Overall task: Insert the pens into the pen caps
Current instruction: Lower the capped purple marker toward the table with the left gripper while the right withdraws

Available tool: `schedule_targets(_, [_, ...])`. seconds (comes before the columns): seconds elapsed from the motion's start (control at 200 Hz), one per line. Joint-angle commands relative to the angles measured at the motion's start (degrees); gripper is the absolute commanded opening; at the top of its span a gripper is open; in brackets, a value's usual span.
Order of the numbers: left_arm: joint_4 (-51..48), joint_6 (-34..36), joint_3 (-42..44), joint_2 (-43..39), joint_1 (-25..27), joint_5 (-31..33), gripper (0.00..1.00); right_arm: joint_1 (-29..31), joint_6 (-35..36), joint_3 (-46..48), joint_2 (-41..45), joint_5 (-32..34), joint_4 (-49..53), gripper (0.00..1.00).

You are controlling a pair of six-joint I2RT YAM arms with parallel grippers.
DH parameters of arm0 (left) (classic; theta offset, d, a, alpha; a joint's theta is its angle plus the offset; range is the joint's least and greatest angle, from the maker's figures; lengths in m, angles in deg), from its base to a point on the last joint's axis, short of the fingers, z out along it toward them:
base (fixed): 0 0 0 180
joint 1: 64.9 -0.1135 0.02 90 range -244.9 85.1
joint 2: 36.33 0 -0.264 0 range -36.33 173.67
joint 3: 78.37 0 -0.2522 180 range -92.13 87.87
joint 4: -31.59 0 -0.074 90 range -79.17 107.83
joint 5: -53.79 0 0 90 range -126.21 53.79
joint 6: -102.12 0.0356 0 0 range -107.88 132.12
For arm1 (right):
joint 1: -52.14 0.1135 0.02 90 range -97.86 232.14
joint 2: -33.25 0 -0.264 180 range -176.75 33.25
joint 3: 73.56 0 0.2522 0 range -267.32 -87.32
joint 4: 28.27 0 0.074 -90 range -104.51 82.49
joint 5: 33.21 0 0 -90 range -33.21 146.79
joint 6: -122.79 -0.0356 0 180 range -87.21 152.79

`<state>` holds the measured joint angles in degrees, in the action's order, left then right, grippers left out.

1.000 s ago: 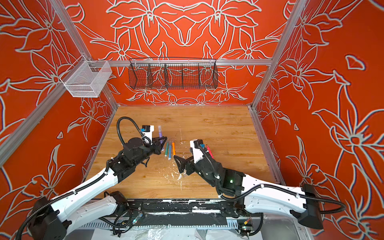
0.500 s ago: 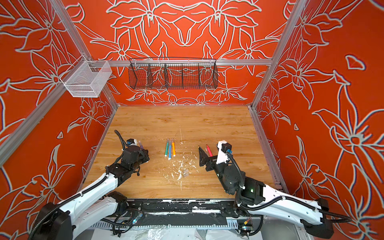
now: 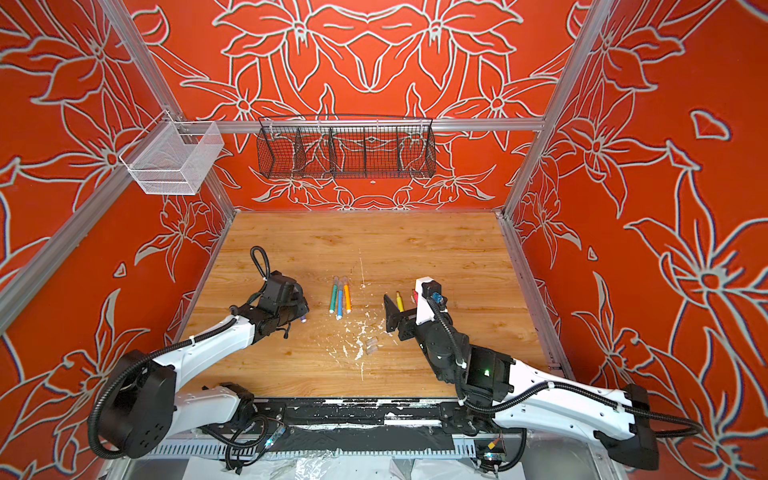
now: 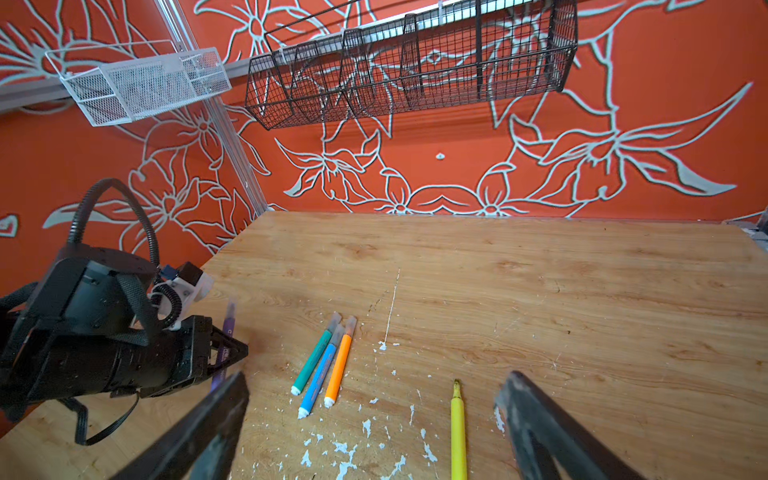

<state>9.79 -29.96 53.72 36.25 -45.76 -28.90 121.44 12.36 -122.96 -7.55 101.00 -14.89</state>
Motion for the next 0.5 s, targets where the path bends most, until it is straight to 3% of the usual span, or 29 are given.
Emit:
schedule_targets(0.0, [-2.4,-1.0,-1.7,2.3,-0.8,-1.8,0.0,-0.3,-0.6,-2.7,-1.4,-1.2,1.1,0.97])
schedule_targets(0.26, [-1.4,5.7,-9.7,15.2,-1.5,-13.4,0.0,-0.5,-1.3,-2.0,0.4,-1.0,1.5,0.97])
schedule_targets(0.495, [-7.9,10.6,-19.4,25.4,-1.6,-16.2,0.0,-0.6,-1.3,-1.1,3.4,-1.1,2.9,0.97])
